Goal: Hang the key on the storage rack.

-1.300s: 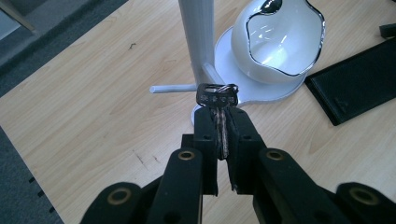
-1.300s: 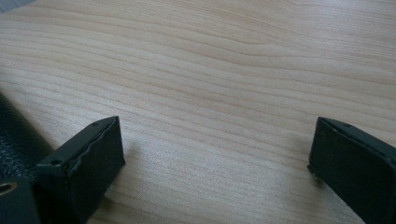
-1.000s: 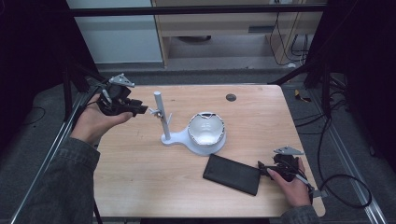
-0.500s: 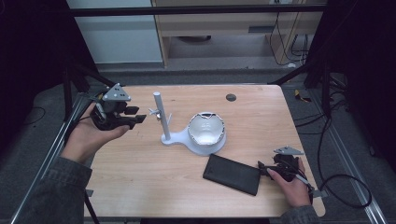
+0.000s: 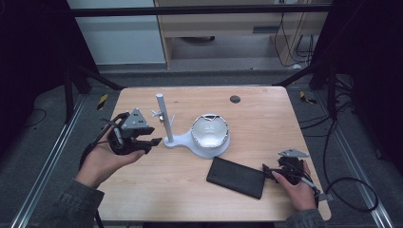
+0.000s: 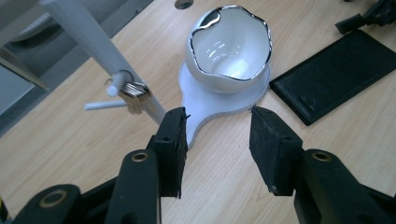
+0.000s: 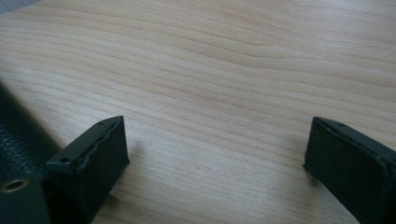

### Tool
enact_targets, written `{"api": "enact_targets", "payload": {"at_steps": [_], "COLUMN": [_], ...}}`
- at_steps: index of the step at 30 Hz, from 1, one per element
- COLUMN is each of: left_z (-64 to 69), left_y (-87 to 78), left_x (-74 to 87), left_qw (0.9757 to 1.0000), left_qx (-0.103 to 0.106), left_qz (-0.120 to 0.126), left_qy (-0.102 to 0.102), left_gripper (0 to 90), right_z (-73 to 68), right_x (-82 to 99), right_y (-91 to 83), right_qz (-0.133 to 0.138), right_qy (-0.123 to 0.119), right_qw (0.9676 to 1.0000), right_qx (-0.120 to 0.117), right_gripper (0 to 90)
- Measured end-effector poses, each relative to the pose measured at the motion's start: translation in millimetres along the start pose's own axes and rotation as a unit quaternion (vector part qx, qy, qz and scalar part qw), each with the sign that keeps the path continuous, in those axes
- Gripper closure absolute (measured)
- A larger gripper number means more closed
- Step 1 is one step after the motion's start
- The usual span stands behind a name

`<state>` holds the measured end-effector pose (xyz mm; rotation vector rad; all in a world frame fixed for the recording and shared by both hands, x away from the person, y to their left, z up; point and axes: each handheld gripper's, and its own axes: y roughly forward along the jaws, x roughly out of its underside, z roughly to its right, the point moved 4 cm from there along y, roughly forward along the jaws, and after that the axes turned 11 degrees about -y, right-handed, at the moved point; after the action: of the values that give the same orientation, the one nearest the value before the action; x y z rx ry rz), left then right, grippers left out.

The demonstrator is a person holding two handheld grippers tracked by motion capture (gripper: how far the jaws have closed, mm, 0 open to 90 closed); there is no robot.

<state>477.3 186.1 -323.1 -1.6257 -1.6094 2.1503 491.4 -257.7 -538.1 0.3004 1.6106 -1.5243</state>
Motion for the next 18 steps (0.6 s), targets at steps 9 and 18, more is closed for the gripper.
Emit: {"api": "enact_targets", "payload": {"at_steps": [9, 18], "left_z": [12.5, 29.6], "left_y": [26.3, 48.0], "left_x": [15.9, 26.4], "left_qw": [0.9997, 0.9991], "left_qx": [0.016, 0.033], "left_qz": [-0.017, -0.024], "left_qy": [0.0, 0.002], "left_gripper": [54.9, 54.4], "right_z": [-1.6, -3.9], "right_x": [-3.0, -6.1], "right_y": [-5.4, -17.4], "right_qz": [0.008, 0.026], "right_qy": [-0.013, -0.017], "right_qw": [0.9999, 0.9995], "right_qx": [0.003, 0.01], "right_gripper": [9.2, 14.6]}}
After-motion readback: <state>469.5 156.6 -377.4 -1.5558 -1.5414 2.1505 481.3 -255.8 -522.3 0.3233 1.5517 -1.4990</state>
